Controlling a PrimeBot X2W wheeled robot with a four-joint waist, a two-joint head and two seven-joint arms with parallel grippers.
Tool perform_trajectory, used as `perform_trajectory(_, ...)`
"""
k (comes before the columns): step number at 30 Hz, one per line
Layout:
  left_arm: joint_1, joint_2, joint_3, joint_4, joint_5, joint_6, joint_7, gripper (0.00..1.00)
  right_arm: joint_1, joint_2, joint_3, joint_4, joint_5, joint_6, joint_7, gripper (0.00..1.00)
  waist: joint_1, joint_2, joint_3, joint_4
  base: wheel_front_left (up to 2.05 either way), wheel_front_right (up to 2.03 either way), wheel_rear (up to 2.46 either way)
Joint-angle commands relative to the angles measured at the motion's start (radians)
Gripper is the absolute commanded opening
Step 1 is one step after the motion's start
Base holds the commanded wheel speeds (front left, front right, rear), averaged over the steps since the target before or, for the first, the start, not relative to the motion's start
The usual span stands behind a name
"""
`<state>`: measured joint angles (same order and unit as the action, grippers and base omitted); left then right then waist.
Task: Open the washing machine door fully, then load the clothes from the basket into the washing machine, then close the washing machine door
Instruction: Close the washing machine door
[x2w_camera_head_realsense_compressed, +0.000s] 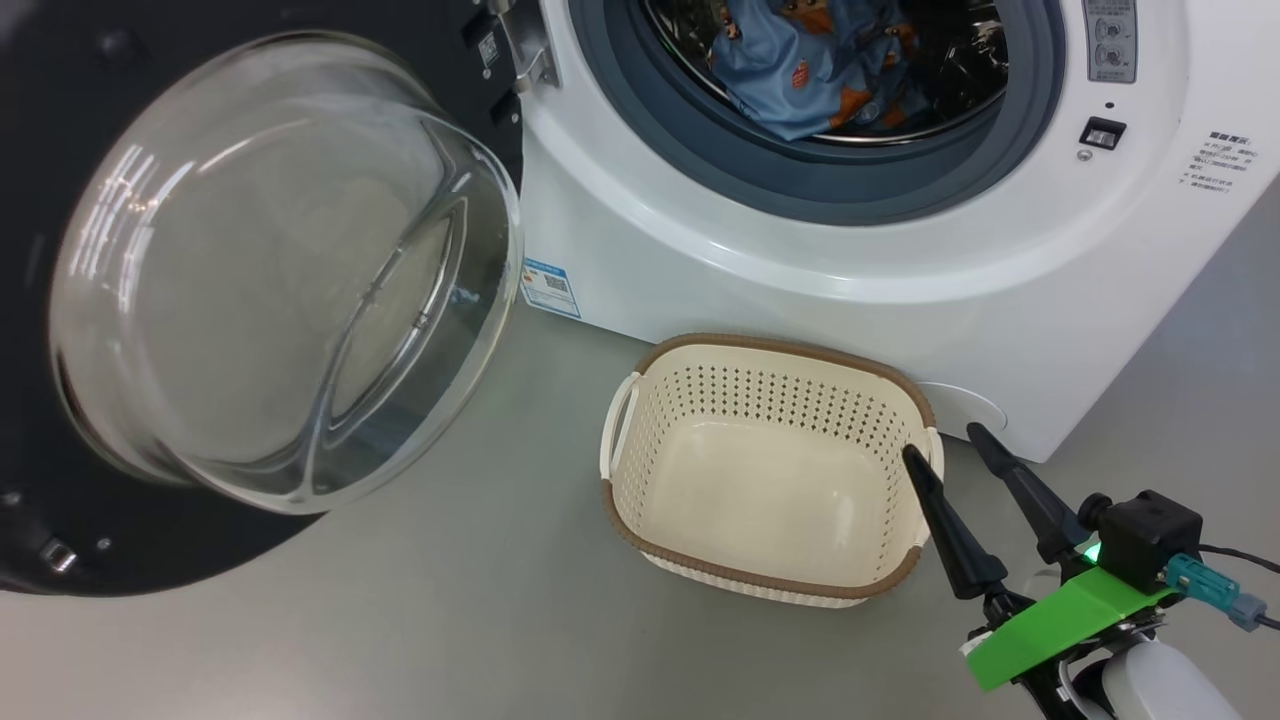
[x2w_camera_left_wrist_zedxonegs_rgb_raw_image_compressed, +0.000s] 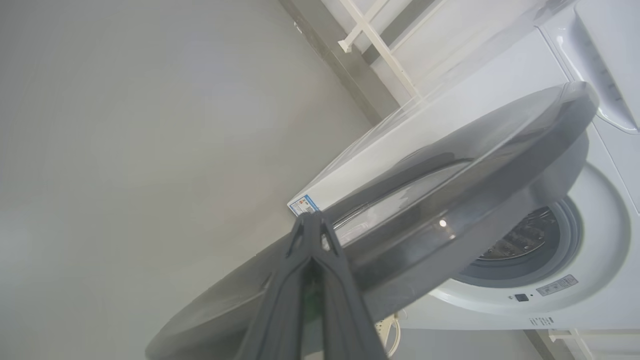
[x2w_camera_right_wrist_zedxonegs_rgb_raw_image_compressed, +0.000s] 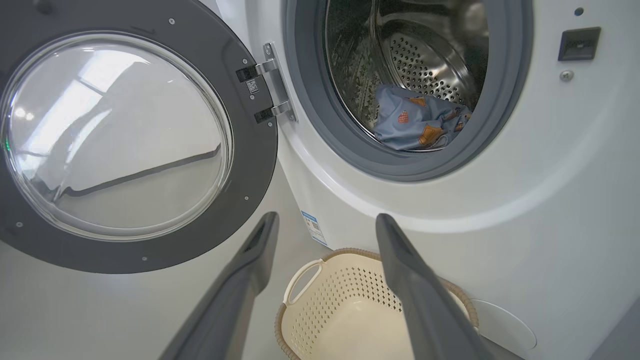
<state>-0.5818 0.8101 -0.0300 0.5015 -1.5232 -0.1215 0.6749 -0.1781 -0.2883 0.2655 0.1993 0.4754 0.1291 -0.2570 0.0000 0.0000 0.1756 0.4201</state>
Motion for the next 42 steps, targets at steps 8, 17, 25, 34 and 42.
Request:
perform_trajectory(8, 0.034, 0.031, -0.014, -0.186, -0.055, -0.009, 0.105, 0.00, 0.024, 0.002, -0.008, -0.028, -0.005, 0.002, -0.005, 1.00, 0.0000, 0.0000, -0.014, 0.007, 0.00, 0.00, 0.00)
perform_trajectory(17, 0.079, 0.014, -0.004, -0.342, -0.095, -0.009, 0.162, 0.00, 0.042, 0.008, -0.025, -0.033, -0.004, 0.002, -0.005, 1.00, 0.0000, 0.0000, -0.039, -0.001, 0.00, 0.00, 0.00)
perform_trajectory(25, 0.105, -0.018, -0.007, -0.492, -0.105, -0.009, 0.224, 0.00, 0.063, 0.018, -0.038, -0.037, -0.006, 0.002, -0.005, 1.00, 0.0000, 0.0000, -0.063, -0.025, 0.00, 0.00, 0.00)
perform_trajectory(34, 0.112, -0.080, -0.042, -0.607, -0.087, -0.009, 0.271, 0.00, 0.084, 0.037, -0.053, -0.042, -0.007, 0.002, -0.005, 1.00, 0.0000, 0.0000, -0.089, -0.102, 0.00, 0.00, 0.00)
perform_trajectory(42, 0.088, -0.142, -0.051, -0.626, -0.076, -0.009, 0.261, 0.00, 0.097, 0.043, -0.069, -0.047, -0.010, 0.002, -0.005, 1.00, 0.0000, 0.0000, -0.091, -0.177, 0.00, 0.00, 0.00)
